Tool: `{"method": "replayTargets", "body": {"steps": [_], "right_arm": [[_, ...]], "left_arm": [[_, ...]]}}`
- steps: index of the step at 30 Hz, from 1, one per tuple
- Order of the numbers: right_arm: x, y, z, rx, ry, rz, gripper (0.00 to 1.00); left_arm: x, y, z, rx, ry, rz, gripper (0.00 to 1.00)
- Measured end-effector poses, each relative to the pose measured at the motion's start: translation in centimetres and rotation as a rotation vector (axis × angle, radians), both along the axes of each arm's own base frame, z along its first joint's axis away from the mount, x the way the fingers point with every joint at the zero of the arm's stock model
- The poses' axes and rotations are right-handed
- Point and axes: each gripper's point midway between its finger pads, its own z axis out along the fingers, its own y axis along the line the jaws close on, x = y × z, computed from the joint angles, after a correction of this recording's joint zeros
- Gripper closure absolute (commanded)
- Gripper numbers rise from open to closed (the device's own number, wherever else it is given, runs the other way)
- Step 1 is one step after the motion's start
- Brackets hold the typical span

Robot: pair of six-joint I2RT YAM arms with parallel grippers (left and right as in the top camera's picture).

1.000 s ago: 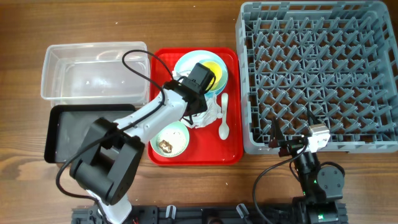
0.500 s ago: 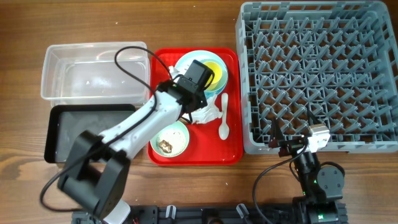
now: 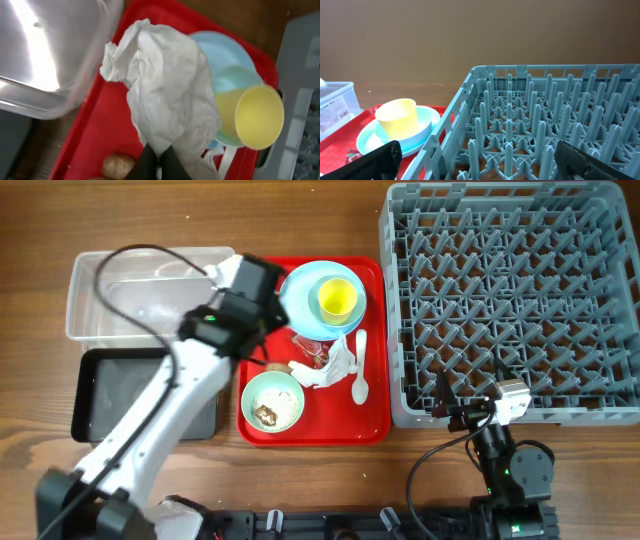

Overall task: Sort waste into correct bins and load items into the dishwasher rack
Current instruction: 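Carry the tissue with the left gripper and drop it into the clear bin, then reach the left gripper back to the remaining tissue and grasp it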

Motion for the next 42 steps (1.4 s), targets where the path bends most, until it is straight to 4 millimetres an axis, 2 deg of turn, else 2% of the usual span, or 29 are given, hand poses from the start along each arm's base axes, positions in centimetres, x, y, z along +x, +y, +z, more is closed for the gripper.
{"method": "replayTargets", "body": {"steps": [2, 6, 8, 10, 11, 12, 13, 14, 15, 16, 19, 22, 25, 27, 29, 30, 31, 33, 35, 39, 42], "right_arm": [[0.0, 0.0, 0.0, 0.000, 0.000, 0.000, 0.00], [0.0, 0.0, 0.0, 0.000, 0.000, 0.000, 0.00], [0.0, 0.0, 0.0, 0.000, 0.000, 0.000, 0.00], [0.0, 0.0, 0.0, 0.000, 0.000, 0.000, 0.00], [0.0, 0.0, 0.0, 0.000, 0.000, 0.000, 0.00], [0.0, 0.0, 0.0, 0.000, 0.000, 0.000, 0.00], [0.0, 0.0, 0.0, 0.000, 0.000, 0.000, 0.00], [0.0, 0.0, 0.0, 0.000, 0.000, 0.000, 0.00], [0.0, 0.0, 0.0, 0.000, 0.000, 0.000, 0.00], [0.0, 0.0, 0.0, 0.000, 0.000, 0.000, 0.00], [0.0, 0.0, 0.0, 0.000, 0.000, 0.000, 0.00], [0.0, 0.0, 0.0, 0.000, 0.000, 0.000, 0.00], [0.0, 0.0, 0.0, 0.000, 0.000, 0.000, 0.00], [0.0, 0.0, 0.0, 0.000, 0.000, 0.000, 0.00], [0.0, 0.0, 0.0, 0.000, 0.000, 0.000, 0.00], [0.0, 0.0, 0.0, 0.000, 0.000, 0.000, 0.00], [0.0, 0.0, 0.0, 0.000, 0.000, 0.000, 0.00], [0.0, 0.0, 0.0, 0.000, 0.000, 0.000, 0.00], [0.0, 0.0, 0.0, 0.000, 0.000, 0.000, 0.00], [0.0, 0.0, 0.0, 0.000, 0.000, 0.000, 0.00], [0.0, 0.0, 0.0, 0.000, 0.000, 0.000, 0.00]], "left_arm": [[0.8, 3.5, 1.2, -0.001, -0.032, 0.081, 0.96], [2.0, 11.1, 1.0, 0.017, -0.030, 0.276, 0.96], [2.5, 13.8, -0.1, 0.028, -0.011, 0.346, 0.96], [3.2, 15.4, -2.1, 0.038, 0.026, 0.383, 0.95], [3.6, 16.0, -3.1, 0.042, 0.041, 0.397, 0.88], [4.0, 16.4, -4.0, 0.045, 0.050, 0.406, 0.69], [4.2, 16.7, -4.6, 0.046, 0.059, 0.412, 0.45], [4.5, 16.9, -5.0, 0.051, 0.060, 0.410, 0.30], [4.7, 16.9, -5.2, 0.053, 0.057, 0.405, 0.11], [5.0, 16.9, -5.1, 0.055, 0.044, 0.400, 0.02], [5.8, 16.9, -4.5, 0.079, 0.010, 0.355, 0.01], [5.2, 16.8, -4.5, 0.100, 0.033, 0.310, 0.01], [2.3, 14.0, -3.2, -0.017, 0.105, 0.203, 0.08], [-0.2, 10.6, -0.8, -0.166, 0.126, 0.083, 0.15], [-2.8, 8.2, 0.5, -0.250, 0.168, -0.002, 0.23], [-3.8, 7.1, 0.8, -0.277, 0.192, -0.036, 0.31], [-5.3, 5.5, 0.9, -0.294, 0.229, -0.098, 0.44], [-7.1, 3.2, 0.6, -0.299, 0.289, -0.193, 0.51], [-9.4, -0.3, 0.4, -0.274, 0.336, -0.362, 0.64], [-11.7, -5.5, 0.4, -0.187, 0.309, -0.602, 0.65], [-13.2, -9.0, 0.5, -0.108, 0.258, -0.746, 0.57]]}}
